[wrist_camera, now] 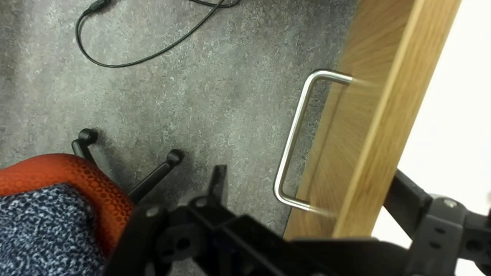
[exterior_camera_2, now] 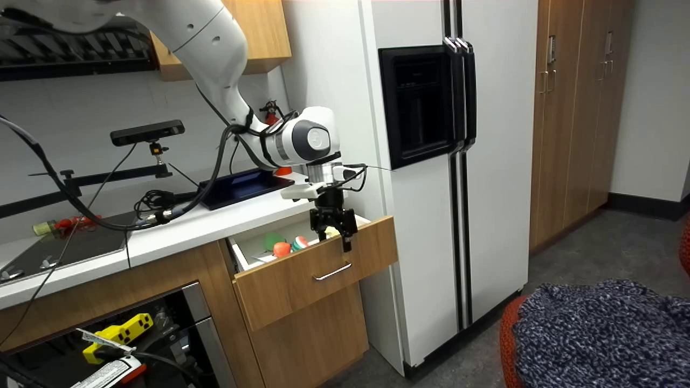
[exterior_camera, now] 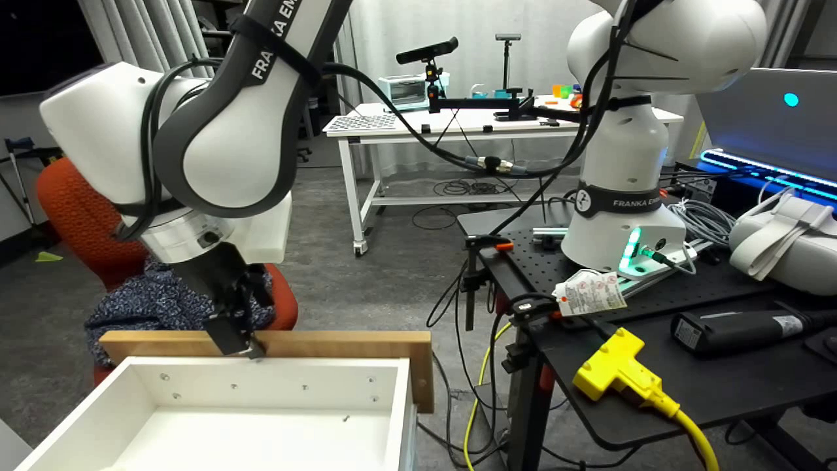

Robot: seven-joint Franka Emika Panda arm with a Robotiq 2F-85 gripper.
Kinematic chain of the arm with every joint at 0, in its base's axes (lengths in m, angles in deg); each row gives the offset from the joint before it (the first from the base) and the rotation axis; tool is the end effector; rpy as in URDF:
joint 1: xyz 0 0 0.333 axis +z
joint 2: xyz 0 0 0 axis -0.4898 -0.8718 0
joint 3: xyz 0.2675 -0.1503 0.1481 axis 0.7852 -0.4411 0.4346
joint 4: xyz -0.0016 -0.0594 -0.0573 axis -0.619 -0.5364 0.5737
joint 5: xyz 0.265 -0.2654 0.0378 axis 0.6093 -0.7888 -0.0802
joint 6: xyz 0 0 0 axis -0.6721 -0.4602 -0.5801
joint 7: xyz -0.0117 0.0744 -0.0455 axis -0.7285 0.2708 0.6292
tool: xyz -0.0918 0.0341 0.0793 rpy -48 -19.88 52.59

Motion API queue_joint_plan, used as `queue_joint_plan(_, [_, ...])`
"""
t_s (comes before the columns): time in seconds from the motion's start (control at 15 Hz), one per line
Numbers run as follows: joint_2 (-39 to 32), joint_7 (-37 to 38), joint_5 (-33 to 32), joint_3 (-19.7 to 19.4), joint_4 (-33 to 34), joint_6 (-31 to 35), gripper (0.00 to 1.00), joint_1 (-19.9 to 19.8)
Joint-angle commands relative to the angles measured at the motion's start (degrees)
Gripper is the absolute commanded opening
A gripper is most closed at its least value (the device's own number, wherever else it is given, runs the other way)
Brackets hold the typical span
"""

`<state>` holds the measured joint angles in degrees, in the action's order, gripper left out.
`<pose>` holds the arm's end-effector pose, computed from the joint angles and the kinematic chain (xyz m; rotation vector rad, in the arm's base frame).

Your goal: Open the top drawer of the bottom cabinet.

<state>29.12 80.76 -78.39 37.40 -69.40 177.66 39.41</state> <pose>0.6152 0.0822 0.1860 2.9933 0.0204 -0.2130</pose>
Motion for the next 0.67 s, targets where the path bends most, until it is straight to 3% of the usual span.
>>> queue_joint_plan(0.0, [1.8, 3.4, -2.2, -1.3, -1.5, -0.9, 1.00, 1.5])
queue_joint_plan(0.33, [1.8, 4.6, -1.6, -0.8, -1.5, -1.0, 1.00, 1.2])
queue_joint_plan(0.6, [1.4, 0.9, -1.0, 0.6, -2.0, 3.9, 1.00, -0.1])
